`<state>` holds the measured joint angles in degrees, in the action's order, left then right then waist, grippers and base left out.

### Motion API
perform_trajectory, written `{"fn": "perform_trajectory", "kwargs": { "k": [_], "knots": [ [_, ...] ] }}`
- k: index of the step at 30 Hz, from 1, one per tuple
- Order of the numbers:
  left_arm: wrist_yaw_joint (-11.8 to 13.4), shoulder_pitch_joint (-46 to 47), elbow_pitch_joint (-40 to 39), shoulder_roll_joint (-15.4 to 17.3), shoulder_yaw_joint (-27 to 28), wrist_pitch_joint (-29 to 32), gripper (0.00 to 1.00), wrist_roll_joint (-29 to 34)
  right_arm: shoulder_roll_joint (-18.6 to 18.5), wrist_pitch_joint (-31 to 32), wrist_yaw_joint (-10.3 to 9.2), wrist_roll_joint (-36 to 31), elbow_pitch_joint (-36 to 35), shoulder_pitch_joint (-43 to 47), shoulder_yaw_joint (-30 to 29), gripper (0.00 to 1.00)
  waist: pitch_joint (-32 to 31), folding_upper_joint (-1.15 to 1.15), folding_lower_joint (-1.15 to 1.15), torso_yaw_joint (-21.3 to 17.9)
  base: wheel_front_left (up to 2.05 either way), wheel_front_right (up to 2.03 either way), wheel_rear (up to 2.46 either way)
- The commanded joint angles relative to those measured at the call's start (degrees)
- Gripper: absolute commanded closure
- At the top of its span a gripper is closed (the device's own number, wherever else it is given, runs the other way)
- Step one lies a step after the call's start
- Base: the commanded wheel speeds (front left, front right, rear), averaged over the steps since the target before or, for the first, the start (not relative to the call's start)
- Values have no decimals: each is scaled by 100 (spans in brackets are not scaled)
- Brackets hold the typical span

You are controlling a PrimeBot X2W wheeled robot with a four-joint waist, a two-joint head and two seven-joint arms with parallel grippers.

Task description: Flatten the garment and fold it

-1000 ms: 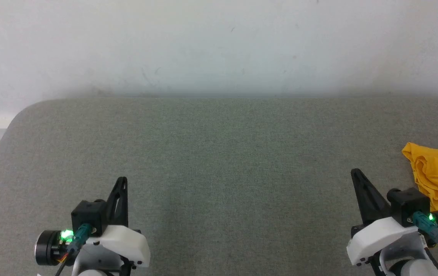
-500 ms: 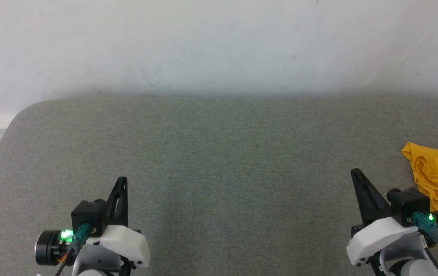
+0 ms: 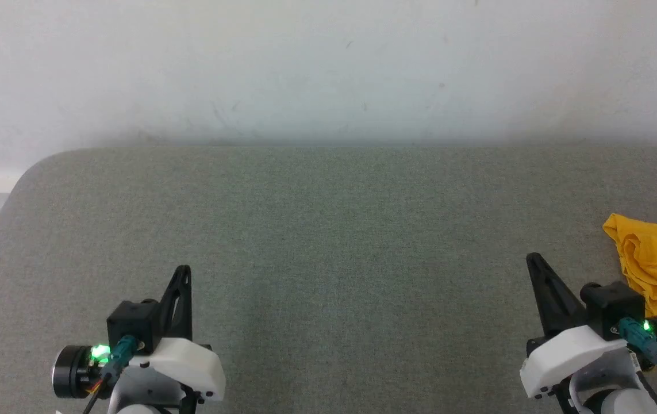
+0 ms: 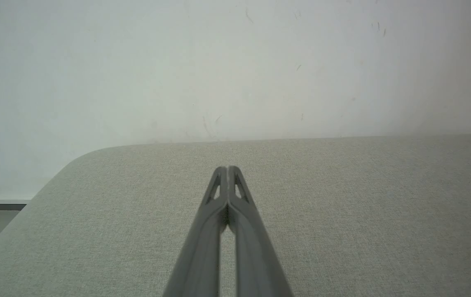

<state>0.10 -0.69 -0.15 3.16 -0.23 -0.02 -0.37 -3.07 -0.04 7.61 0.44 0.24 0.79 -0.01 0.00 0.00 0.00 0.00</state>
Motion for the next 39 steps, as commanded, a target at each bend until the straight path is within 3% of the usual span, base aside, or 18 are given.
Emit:
{"fn": "perform_trajectory", "kwargs": {
  "k": [1, 39],
  "knots": [
    [-10, 69, 15, -28, 23, 2, 100, 37, 19, 4, -12, -44, -24, -79, 1, 100, 0, 0, 0, 0, 0, 0, 0],
    [-10, 69, 15, -28, 23, 2, 100, 37, 19, 4, -12, -44, -24, -79, 1, 100, 0, 0, 0, 0, 0, 0, 0]
  ]
}}
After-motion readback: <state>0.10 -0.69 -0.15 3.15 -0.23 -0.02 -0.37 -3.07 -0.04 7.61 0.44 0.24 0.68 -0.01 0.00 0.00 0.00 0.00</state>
